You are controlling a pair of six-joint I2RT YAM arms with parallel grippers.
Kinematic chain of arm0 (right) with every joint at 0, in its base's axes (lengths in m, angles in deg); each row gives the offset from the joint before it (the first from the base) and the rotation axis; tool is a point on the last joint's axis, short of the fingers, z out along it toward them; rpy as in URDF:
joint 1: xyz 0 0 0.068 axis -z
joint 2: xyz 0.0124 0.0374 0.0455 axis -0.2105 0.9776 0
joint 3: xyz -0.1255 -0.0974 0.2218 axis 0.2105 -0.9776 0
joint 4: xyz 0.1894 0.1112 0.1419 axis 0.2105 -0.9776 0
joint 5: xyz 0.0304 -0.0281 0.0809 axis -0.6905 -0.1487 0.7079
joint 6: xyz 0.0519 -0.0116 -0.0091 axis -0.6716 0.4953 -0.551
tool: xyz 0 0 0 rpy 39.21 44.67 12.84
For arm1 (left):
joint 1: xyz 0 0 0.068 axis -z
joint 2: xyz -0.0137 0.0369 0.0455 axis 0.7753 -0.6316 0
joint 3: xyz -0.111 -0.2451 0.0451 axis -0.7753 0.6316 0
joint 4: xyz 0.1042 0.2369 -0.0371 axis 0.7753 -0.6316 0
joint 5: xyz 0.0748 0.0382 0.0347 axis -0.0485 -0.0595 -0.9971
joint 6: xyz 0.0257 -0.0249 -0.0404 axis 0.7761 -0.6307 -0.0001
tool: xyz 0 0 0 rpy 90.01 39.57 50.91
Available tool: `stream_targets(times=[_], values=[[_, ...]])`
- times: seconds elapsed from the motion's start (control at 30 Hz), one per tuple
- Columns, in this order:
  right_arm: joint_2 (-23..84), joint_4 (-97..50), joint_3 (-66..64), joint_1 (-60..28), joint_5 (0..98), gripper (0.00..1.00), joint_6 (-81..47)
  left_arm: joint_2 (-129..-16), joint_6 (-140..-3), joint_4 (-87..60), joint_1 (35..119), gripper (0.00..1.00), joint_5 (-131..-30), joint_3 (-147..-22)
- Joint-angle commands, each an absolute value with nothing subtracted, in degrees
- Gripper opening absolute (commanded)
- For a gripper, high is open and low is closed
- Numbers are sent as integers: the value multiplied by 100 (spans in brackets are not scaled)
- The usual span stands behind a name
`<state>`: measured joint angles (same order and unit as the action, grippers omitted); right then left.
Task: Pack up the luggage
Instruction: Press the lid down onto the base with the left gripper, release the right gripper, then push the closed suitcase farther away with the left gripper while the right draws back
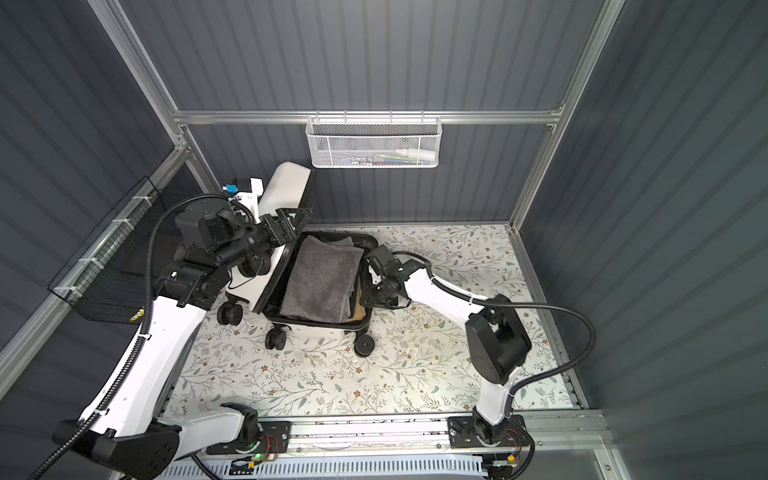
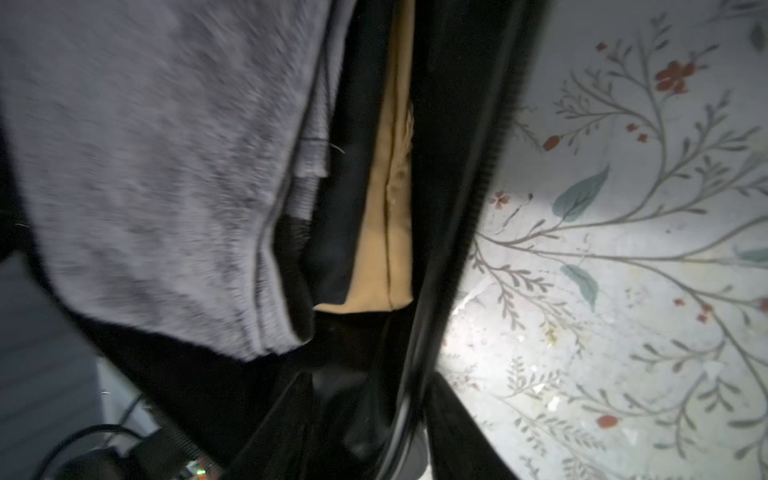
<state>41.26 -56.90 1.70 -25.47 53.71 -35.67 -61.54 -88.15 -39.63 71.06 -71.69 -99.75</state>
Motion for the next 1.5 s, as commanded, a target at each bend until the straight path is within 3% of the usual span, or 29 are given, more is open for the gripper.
stream_targets(times=[0.0,0.23,0.83,1.13,1.47], values=[[3116,-5504,-451,-1815,5540,66,-3774,-6286,-8912,-4134,7359,85,-7466,-9938],[2126,-5381,-1535,-827,5525,75,-3920,-6337,-8965,-4012,7679,87,-7469,-10035],[2226,-5240,-1679,-780,5532,77,-3912,-6947,-9030,-3931,8107,93,-7312,-10927],[2033,-5214,-1848,-780,5569,78,-3697,-7331,-8152,-5049,8077,100,-8505,-11407],[1590,-5165,-2361,-780,5551,81,-3476,-7742,-7667,-5666,6574,100,-8857,-11057]])
